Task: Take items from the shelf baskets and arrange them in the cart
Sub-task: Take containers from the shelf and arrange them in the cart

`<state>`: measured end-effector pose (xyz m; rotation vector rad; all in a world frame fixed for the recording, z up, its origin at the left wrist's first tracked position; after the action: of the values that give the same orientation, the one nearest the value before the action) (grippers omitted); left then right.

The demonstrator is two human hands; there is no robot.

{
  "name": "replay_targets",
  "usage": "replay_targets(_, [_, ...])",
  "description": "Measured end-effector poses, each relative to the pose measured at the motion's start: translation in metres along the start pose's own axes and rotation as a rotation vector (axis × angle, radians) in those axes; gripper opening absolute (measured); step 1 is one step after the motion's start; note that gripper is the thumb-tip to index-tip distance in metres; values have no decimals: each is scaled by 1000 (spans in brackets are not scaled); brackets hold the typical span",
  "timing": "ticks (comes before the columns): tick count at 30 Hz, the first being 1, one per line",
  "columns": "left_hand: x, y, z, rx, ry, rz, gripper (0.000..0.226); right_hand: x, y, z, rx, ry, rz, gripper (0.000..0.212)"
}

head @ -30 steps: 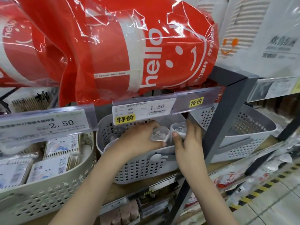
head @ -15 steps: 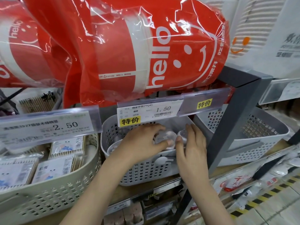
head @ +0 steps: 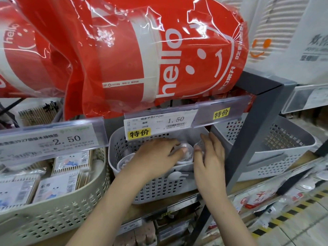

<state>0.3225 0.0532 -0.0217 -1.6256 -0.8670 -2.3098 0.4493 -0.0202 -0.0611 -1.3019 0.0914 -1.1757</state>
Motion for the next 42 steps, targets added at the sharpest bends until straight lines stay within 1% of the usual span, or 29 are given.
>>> replay_targets(9, [3, -1, 3, 0, 32, -38, 38, 0, 4, -2, 36, 4, -13, 39])
replay_targets(14, [3, -6, -2, 31, 87, -62, 34, 1, 4, -6, 89, -37, -28, 45])
replay_targets(19, [10, -5, -15, 80, 177, 40, 35, 8, 0, -7, 156, -45, -24, 49])
replay_targets(21, [15, 2, -26, 105, 229, 79, 36, 13, -2, -9, 227, -44, 1, 47])
replay_targets(23, [19, 13, -41, 123, 271, 137, 36, 19, 0, -13, 347, -44, 7, 40])
replay_targets(27, [17, 49, -78, 54, 321, 287, 33, 28, 9, -28, 577, -120, 3, 35])
replay_targets(29, [8, 65, -100, 88, 341, 328, 32, 31, 15, -39, 665, -192, 24, 34])
replay_targets(31, [-5, 79, -123, 158, 325, 324, 33, 32, 22, -52, 731, -280, 65, 34])
replay_targets(33, [-19, 91, -143, 276, 284, 286, 33, 31, 28, -64, 791, -382, 102, 32])
replay_targets(35, [-36, 101, -167, 435, 239, 237, 31, 27, 34, -78, 832, -514, 143, 30])
replay_targets(37, [-55, 114, -194, 643, 214, 162, 30, 20, 41, -96, 817, -694, 153, 28])
replay_targets(38, [-65, 121, -209, 770, 218, 107, 33, 15, 45, -106, 789, -812, 123, 28])
replay_targets(41, [-98, 143, -264, 1094, 259, 15, 40, -8, 59, -143, 711, -1247, -101, 33])
replay_targets(42, [-106, 153, -281, 1186, 258, -9, 42, -14, 62, -156, 720, -1348, -149, 36])
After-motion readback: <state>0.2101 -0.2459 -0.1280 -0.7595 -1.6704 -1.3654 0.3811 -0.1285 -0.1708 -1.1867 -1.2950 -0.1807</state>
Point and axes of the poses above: each hand's wrist, its own z-axis towards the middle knuckle, its own x-axis out of the back of the hand, y = z × x, the point moved 2 cm from there along z, towards the middle knuckle, and after that the axes turned 10 degrees about -x, right-handed, at the moved point
